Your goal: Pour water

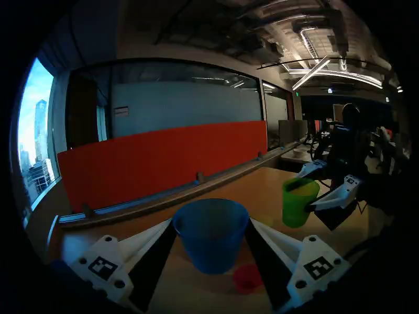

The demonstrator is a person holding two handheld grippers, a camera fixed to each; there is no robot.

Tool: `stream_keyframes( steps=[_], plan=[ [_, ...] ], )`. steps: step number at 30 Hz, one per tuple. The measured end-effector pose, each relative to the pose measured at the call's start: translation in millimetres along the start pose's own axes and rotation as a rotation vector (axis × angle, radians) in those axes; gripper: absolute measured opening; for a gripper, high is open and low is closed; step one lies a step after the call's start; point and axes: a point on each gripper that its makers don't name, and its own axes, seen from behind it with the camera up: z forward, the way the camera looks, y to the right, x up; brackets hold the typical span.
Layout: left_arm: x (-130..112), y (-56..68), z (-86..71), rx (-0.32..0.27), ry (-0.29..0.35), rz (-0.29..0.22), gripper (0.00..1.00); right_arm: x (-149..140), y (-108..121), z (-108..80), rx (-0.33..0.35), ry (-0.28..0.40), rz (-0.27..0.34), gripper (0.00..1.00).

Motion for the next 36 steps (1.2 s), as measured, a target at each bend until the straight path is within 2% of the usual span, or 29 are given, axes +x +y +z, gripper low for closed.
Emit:
stream_keyframes(
  steps=[5,11,20,36],
  plan=[
    [-14.9,-1.9,0.3,0.000,-0.036,0.004,0.88,-6.3,4.3,-2.2,-0.002,-0.021,0.002,0.90],
    [-35.4,-1.8,1.0,-0.005,-0.098,0.037,0.88,-22.8,7.2,-6.1,0.009,-0.077,-0.003,0.90],
    [-63.8,3.2,2.6,-0.014,-0.170,0.065,0.88,-38.6,16.9,-12.9,0.005,-0.149,0.002,0.90],
    [-123.0,5.2,-5.2,-0.038,-0.341,0.126,0.88,-71.1,19.1,-15.1,0.037,-0.299,-0.026,0.90]
  ],
)
